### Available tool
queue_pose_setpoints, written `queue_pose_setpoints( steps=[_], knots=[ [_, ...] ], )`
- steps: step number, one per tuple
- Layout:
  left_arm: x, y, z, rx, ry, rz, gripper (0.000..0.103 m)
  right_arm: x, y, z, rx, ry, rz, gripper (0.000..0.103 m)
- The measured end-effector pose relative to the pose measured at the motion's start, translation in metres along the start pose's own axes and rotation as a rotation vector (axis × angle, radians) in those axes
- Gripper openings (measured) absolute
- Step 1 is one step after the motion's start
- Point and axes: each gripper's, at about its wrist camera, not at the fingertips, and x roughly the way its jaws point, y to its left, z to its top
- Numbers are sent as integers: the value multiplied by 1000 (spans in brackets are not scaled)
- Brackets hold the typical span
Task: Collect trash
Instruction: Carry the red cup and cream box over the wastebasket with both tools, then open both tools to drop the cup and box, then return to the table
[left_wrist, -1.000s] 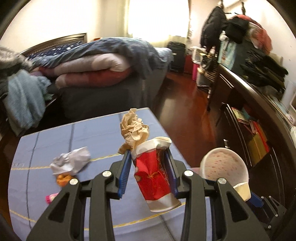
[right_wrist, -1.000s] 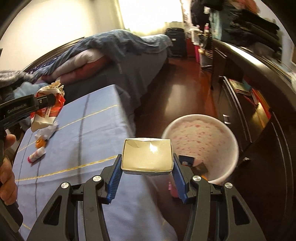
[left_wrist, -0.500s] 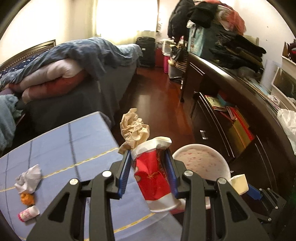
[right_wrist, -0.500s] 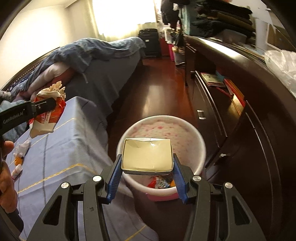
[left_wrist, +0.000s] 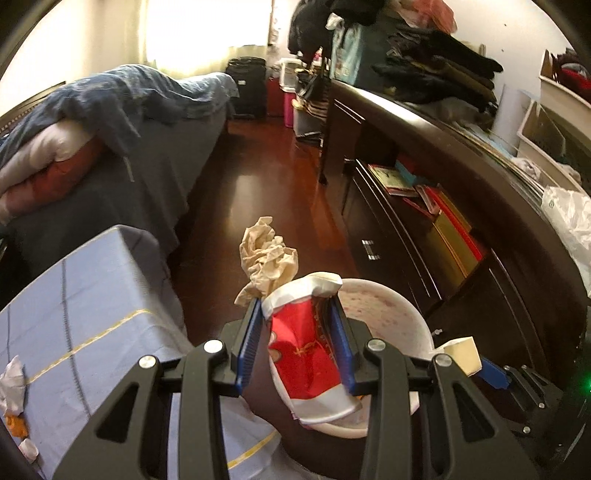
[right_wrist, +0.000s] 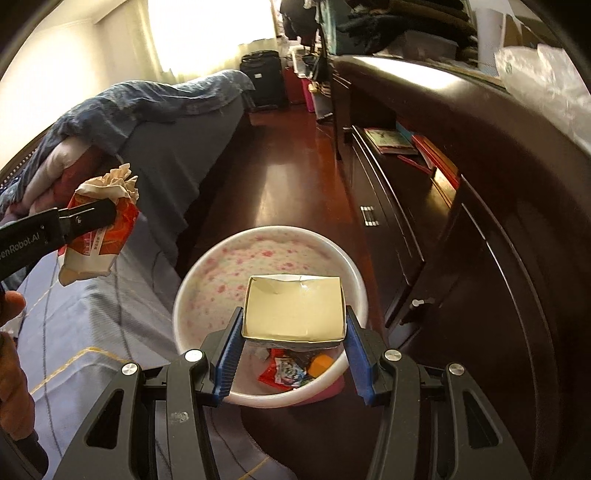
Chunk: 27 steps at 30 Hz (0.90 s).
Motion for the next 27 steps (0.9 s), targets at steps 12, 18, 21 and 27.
queue_pose_setpoints(
  steps=[12, 18, 21, 27],
  knots=[
    [50, -16, 6, 8, 108, -45, 37, 36, -6, 3, 6, 34, -40, 52],
    [58, -18, 5, 4, 124, -47, 49, 44, -6, 3, -8, 33, -60, 53],
    [58, -19, 7, -2, 119, -64, 64, 45, -9, 3, -5, 29, -66, 60],
    [48, -20, 9, 10, 92, -61, 74, 42, -9, 3, -3, 25, -71, 65]
  ],
)
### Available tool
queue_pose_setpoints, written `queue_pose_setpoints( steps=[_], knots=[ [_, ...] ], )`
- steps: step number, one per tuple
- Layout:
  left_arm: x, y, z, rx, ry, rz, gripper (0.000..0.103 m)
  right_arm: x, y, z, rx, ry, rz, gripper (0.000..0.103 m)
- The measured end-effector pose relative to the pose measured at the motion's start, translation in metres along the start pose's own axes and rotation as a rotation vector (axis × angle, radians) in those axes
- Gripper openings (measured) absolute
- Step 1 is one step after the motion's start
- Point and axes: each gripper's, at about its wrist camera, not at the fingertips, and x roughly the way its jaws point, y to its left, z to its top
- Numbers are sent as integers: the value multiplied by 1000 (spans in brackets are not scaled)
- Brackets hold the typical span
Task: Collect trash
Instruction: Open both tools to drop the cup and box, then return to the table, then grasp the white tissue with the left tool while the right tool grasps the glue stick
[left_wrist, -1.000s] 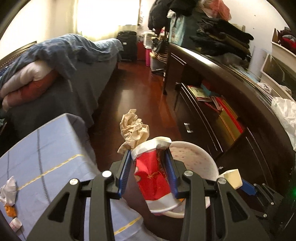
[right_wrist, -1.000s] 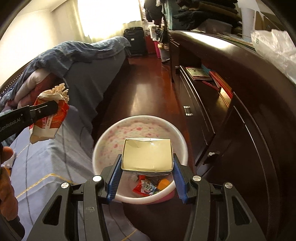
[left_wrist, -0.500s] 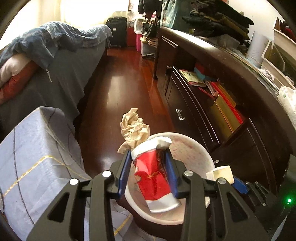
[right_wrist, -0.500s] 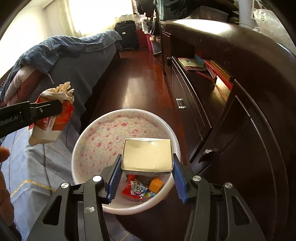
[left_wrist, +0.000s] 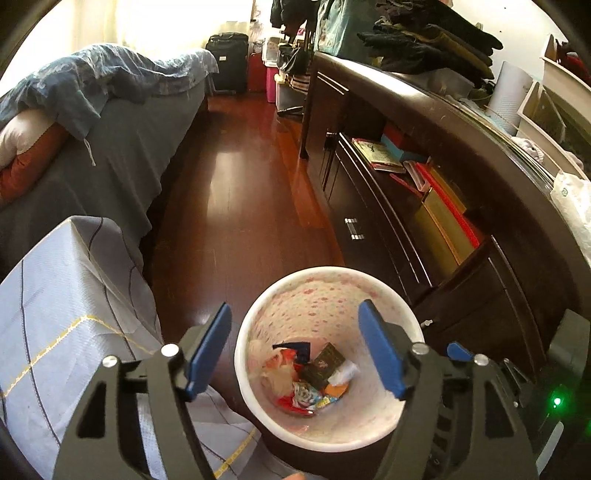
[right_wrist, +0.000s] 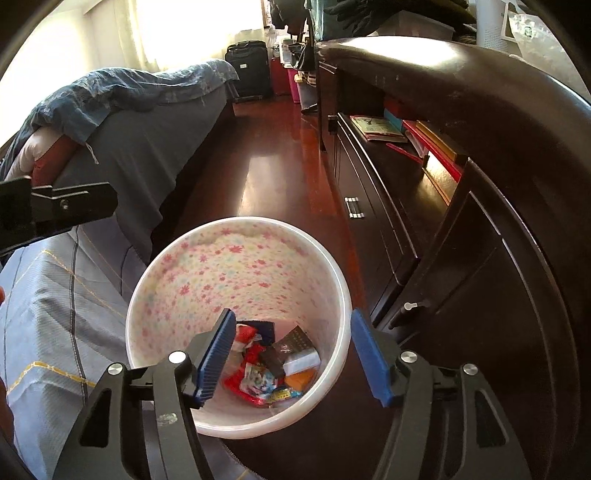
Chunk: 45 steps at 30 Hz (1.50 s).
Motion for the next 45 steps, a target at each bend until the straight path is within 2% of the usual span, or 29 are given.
queue_pose_setpoints(
  steps=[6, 9, 11, 18, 23, 26, 30, 31, 35, 41, 43, 45],
  knots=[
    [-25, 16, -4, -32, -33, 19, 75, -16, 8, -4, -2, 19, 11, 70],
    [-49, 35, -12, -65, -68, 74, 78, -33, 21, -7, -24, 13, 32, 73],
    [-67, 54, -20, -95, -88, 134, 82, -47, 35, -10, -44, 4, 65, 77],
    [-125, 137, -58, -263, -109, 333, 84, -88, 107, -25, -189, -19, 224, 81],
    [-164, 207, -87, -383, -121, 525, 88, -107, 161, -40, -297, -21, 323, 81],
    [-175, 244, -100, -435, -99, 604, 96, -110, 182, -47, -337, -10, 357, 82],
    [-172, 289, -115, -490, -52, 615, 99, -114, 213, -57, -393, 13, 400, 82],
    [-164, 302, -117, -495, -10, 593, 99, -115, 220, -60, -409, 17, 410, 82],
    [-146, 321, -121, -515, 20, 513, 99, -123, 244, -69, -459, 17, 431, 82],
    [-127, 326, -121, -425, 30, 507, 99, -126, 270, -76, -505, 23, 446, 82],
    [-126, 325, -121, -408, 20, 503, 97, -126, 276, -78, -515, 23, 445, 82],
    [-131, 326, -122, -403, -19, 495, 85, -126, 283, -80, -525, 23, 443, 82]
  ],
)
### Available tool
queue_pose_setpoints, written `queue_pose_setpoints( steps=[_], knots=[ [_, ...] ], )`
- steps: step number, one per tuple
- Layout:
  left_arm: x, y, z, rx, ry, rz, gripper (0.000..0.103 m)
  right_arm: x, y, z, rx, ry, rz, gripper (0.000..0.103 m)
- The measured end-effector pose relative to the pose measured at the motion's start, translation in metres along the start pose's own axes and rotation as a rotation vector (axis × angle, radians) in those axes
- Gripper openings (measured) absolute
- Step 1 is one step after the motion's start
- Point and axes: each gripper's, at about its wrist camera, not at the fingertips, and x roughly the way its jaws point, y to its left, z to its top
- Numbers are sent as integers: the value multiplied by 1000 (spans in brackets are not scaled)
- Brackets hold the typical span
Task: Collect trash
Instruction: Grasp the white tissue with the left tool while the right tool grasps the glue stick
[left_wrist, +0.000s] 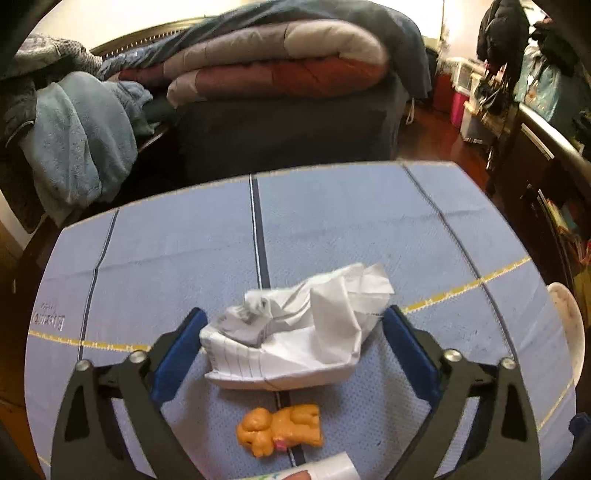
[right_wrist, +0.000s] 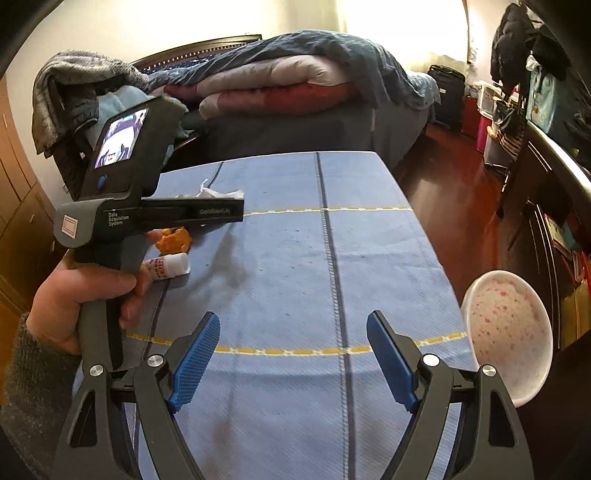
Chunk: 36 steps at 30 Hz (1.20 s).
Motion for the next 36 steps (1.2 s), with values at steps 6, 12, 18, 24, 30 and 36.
queue_pose_setpoints(
  steps=[6, 12, 18, 24, 30, 36],
  knots=[
    [-13, 30, 0, -86, -24, -36, 57, 8, 19, 3, -28, 8, 11, 81],
    [-52, 79, -5, -204, -111, -22, 57, 17, 44, 12, -64, 9, 66, 81],
    [-82, 111, -18, -234, -140, 39, 58, 43, 84, 22, -104, 31, 146, 85],
    [-90, 135, -29, -261, -138, 43, 59, 71, 117, 21, -135, 66, 170, 99],
    [-87, 144, -33, -280, -139, 32, 59, 84, 133, 24, -146, 67, 123, 99],
    [-85, 146, -37, -281, -138, 21, 59, 89, 137, 25, -167, 77, 74, 86]
  ],
)
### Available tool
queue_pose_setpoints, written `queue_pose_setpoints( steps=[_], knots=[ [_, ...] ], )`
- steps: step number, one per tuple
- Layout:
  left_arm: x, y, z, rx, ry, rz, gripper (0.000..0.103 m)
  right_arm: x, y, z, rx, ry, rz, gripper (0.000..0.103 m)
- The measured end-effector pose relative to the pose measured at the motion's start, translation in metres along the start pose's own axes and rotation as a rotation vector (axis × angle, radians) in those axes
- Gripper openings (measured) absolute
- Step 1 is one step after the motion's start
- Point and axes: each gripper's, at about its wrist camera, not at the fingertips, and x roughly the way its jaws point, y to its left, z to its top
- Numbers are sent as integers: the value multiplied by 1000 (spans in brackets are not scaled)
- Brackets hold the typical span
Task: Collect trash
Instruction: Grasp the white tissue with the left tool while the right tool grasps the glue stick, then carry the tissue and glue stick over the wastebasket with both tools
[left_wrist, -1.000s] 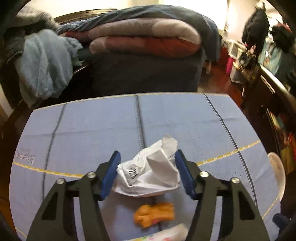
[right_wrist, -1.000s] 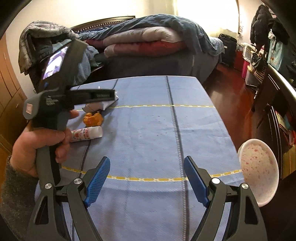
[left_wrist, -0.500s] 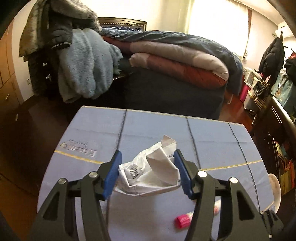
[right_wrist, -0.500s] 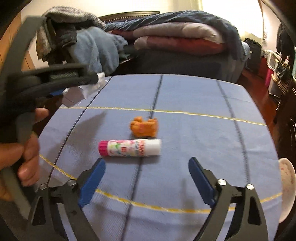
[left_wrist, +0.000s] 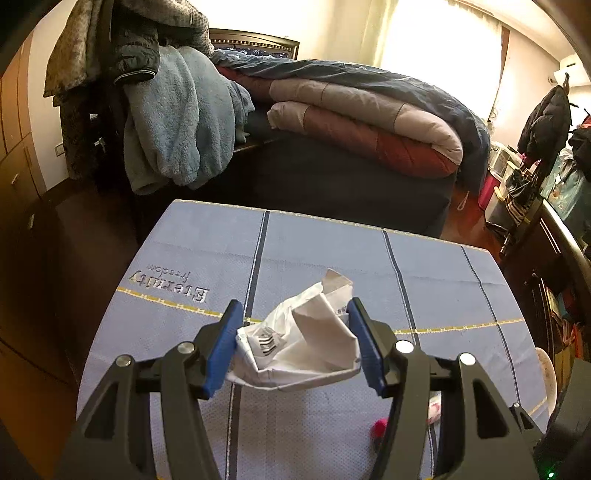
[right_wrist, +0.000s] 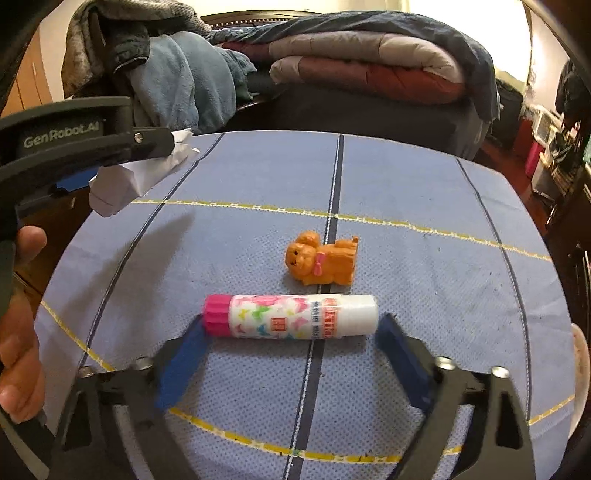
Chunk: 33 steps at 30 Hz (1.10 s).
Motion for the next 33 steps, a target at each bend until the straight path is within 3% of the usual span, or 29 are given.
queue_pose_setpoints(
  steps=[9, 17, 27, 33],
  knots=[
    [-9, -4, -4, 17, -4, 8, 59, -17, -6, -12, 10, 15, 24, 86],
    [-40, -30, -10, 58, -30, -17, 59, -53, -32, -33, 53, -2, 37, 86],
    [-82, -111, -15, 180, -75, -113, 60, -115, -100, -62, 182, -82, 15, 86],
    [-103, -173, -20, 260, -106, -181, 60, -154, -146, -77, 251, -154, -52, 86]
  ],
)
